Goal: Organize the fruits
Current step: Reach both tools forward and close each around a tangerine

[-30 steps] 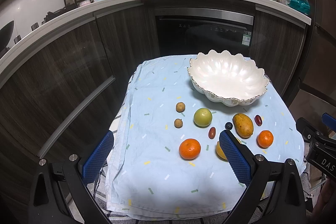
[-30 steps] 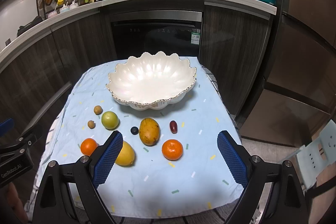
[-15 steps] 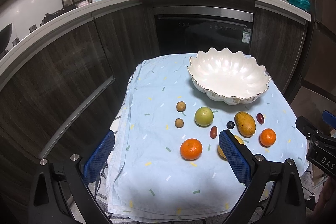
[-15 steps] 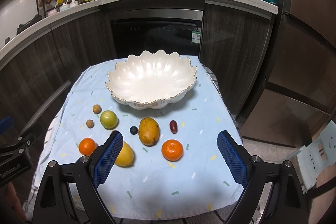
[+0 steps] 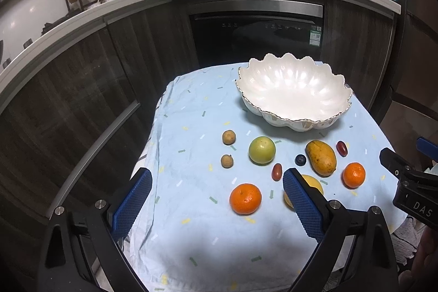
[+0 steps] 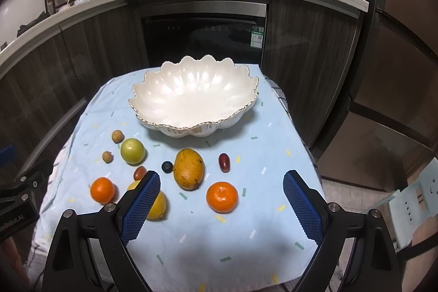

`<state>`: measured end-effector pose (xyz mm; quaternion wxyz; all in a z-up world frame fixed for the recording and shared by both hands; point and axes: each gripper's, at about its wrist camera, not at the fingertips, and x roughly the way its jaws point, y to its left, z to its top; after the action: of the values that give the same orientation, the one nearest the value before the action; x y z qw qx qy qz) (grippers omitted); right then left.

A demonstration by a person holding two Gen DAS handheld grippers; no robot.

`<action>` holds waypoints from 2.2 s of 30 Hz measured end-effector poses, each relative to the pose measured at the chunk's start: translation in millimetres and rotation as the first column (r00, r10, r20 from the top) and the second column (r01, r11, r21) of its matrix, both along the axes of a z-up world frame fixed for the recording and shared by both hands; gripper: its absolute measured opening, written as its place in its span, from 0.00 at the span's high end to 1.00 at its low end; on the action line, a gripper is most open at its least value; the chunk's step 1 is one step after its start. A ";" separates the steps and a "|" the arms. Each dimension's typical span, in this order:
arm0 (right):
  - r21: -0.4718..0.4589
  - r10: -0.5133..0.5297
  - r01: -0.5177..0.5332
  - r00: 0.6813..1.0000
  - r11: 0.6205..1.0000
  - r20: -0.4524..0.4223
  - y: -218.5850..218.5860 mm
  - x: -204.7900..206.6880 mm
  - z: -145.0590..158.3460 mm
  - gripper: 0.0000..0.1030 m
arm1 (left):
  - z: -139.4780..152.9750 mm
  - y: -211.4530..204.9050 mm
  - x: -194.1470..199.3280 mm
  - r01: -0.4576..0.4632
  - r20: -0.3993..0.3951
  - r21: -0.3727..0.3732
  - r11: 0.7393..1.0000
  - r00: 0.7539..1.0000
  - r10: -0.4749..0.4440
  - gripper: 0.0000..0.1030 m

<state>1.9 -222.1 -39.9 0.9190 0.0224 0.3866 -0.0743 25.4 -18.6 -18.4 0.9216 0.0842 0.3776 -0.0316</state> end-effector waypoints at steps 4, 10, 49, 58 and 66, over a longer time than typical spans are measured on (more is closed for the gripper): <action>0.000 0.004 -0.004 1.000 1.000 -0.012 -0.1 6.1 -9.5 0.10 | -8.5 -1.8 8.0 0.004 -0.011 -0.002 1.000 1.000 -0.004 0.05; -0.005 0.009 -0.010 0.999 1.000 -0.031 -0.2 15.0 -24.0 0.11 | -23.3 -4.1 18.7 0.010 -0.024 -0.001 1.000 1.000 -0.010 0.07; 0.031 0.020 -0.013 0.969 0.999 -0.247 -11.9 61.1 -112.1 0.39 | -123.7 -14.8 57.5 0.065 -0.269 -0.037 0.997 0.960 -0.072 0.41; 0.056 0.023 -0.008 0.965 0.998 -0.263 -16.3 58.6 -117.5 0.56 | -126.7 -19.4 57.3 0.091 -0.282 -0.044 0.995 0.954 -0.100 0.55; 0.040 0.021 -0.011 0.971 0.999 -0.238 -15.0 56.4 -106.9 0.57 | -121.5 -17.7 54.7 0.087 -0.279 -0.041 0.995 0.956 -0.095 0.56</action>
<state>58.3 -237.1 -146.8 0.8659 0.0280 0.4957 -0.0614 80.1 -36.3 -139.9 0.8575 0.0829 0.4995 -0.0908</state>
